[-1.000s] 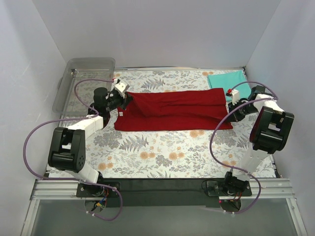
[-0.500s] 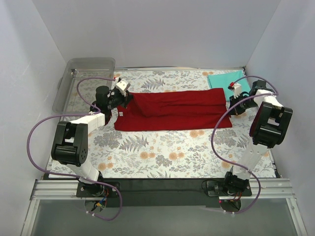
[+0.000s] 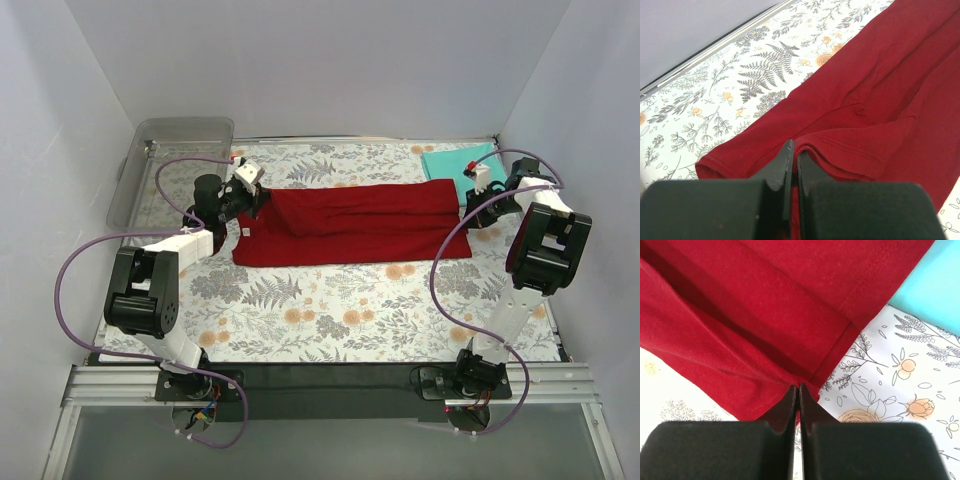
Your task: Fold and stack the t-shirts
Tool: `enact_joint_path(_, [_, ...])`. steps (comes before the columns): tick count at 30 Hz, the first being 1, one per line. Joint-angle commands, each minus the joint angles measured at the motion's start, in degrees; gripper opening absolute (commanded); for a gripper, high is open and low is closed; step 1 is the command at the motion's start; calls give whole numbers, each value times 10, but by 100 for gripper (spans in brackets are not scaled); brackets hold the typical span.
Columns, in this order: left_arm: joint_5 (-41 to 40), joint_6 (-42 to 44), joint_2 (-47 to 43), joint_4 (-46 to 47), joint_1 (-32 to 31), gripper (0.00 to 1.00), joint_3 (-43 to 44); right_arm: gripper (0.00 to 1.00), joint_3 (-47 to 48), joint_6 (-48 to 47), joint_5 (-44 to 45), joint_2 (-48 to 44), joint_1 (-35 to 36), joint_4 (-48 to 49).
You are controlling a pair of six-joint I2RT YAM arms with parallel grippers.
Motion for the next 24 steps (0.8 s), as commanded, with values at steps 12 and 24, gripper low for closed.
enact_joint_path(12, [-10,-10,36,5,3,0,45,19,28,44,4,3,6,33])
enact_joint_path(24, [-41,-59,119,6,-2,1,101,20,-48,157,5,-89,15,173])
